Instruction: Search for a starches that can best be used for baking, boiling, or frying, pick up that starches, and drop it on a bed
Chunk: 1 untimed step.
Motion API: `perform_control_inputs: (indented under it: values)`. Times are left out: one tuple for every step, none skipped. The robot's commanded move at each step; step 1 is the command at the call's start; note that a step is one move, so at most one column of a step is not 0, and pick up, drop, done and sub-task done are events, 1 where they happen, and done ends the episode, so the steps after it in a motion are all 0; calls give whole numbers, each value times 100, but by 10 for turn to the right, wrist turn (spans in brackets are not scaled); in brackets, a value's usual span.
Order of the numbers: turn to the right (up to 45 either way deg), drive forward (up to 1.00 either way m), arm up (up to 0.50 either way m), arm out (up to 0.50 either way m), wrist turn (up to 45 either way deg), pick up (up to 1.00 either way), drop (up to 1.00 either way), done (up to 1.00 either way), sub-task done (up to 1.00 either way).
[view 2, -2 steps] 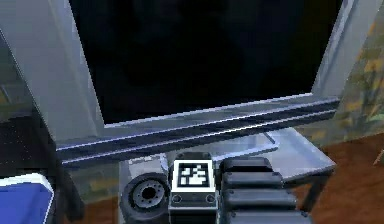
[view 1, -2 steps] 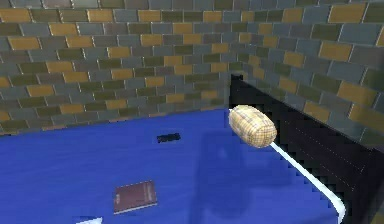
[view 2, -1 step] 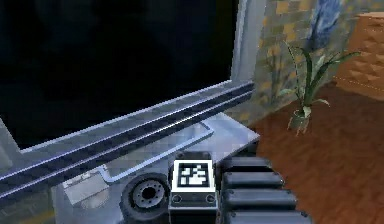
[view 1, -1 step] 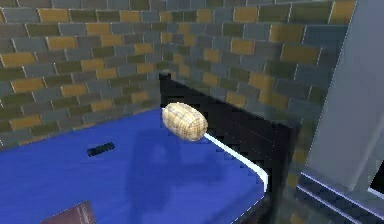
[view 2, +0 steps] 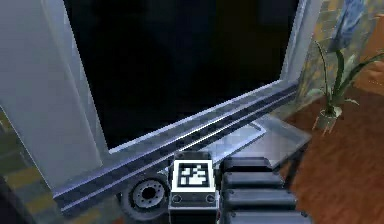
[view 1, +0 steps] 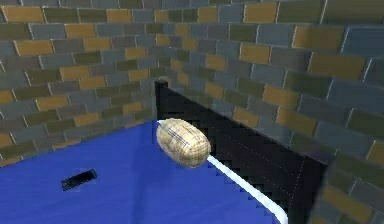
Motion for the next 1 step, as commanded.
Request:
perform_control_inputs:
  values:
    - [-450, 0, 0, 0, 0, 0, 0, 0, 0]
